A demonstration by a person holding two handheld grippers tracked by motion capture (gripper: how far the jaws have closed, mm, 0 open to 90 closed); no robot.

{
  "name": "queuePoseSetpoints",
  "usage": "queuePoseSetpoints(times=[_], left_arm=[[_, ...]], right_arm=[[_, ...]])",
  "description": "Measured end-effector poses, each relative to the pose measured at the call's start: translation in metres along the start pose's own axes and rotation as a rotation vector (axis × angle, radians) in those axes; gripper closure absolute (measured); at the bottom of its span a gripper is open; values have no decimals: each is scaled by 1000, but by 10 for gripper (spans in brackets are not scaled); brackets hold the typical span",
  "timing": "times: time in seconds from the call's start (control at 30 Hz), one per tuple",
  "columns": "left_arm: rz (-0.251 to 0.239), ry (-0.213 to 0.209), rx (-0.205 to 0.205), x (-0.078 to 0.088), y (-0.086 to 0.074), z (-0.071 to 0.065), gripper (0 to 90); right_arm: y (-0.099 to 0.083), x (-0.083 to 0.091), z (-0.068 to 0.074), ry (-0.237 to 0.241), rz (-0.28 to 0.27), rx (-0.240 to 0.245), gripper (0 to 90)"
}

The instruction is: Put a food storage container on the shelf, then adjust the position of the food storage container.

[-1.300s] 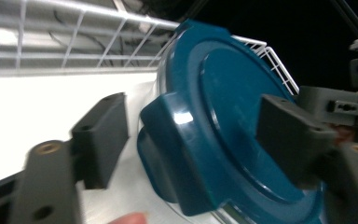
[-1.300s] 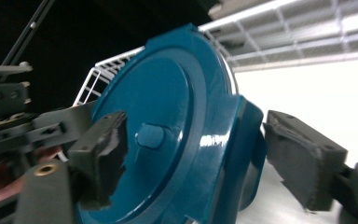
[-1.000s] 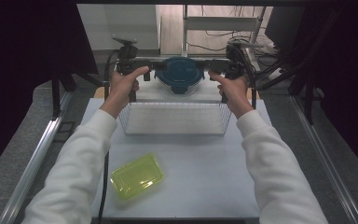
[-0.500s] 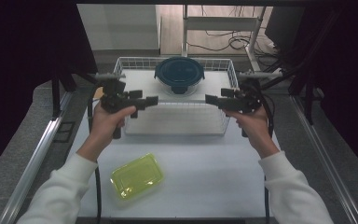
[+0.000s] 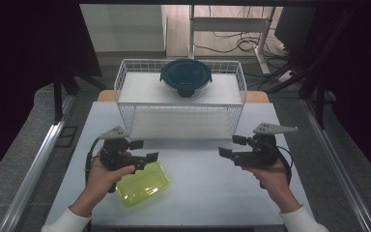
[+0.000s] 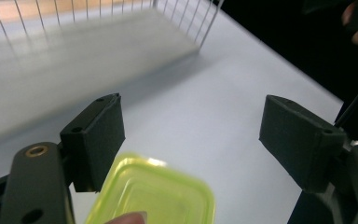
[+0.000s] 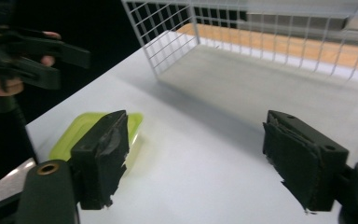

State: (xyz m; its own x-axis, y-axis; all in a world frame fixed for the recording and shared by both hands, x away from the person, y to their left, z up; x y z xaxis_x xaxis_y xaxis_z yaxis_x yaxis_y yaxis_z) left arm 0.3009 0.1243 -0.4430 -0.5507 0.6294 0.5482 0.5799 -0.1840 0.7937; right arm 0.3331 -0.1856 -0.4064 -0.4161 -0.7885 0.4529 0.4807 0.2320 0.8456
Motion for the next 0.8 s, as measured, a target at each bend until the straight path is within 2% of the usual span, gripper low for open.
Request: queuePoseSetpoints(times=[0.17,0.4,0.53,0.8], left_arm=[[11,27,5,-2,-13,3,225],[49,51,-3,-5,-30,5,244],[64,63,-10,-8,-36,6,279],[62,86,0,-7,-38,14,276]], right_arm=[[-25,4,0,0,10,-5,237],[-52,1,-6,-24,64,2,239],[-59,-3,-9,-20,79,-12,240],[-61,-3,-11,-18,77,-17,241]])
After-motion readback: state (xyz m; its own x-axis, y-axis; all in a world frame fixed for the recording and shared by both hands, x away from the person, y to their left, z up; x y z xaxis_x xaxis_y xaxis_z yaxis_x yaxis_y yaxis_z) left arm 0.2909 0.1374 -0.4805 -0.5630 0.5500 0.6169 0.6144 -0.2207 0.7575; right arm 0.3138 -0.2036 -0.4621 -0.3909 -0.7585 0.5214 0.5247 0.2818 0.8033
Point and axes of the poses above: each handheld gripper's, and its own axes: x roughly backward along the jaws, y roughly out of its top, z roughly to its left, the point moved 6 cm from there along -x, roughly forward along the jaws, and after that the axes turned 4 degrees about y, right-handed, at the moved point
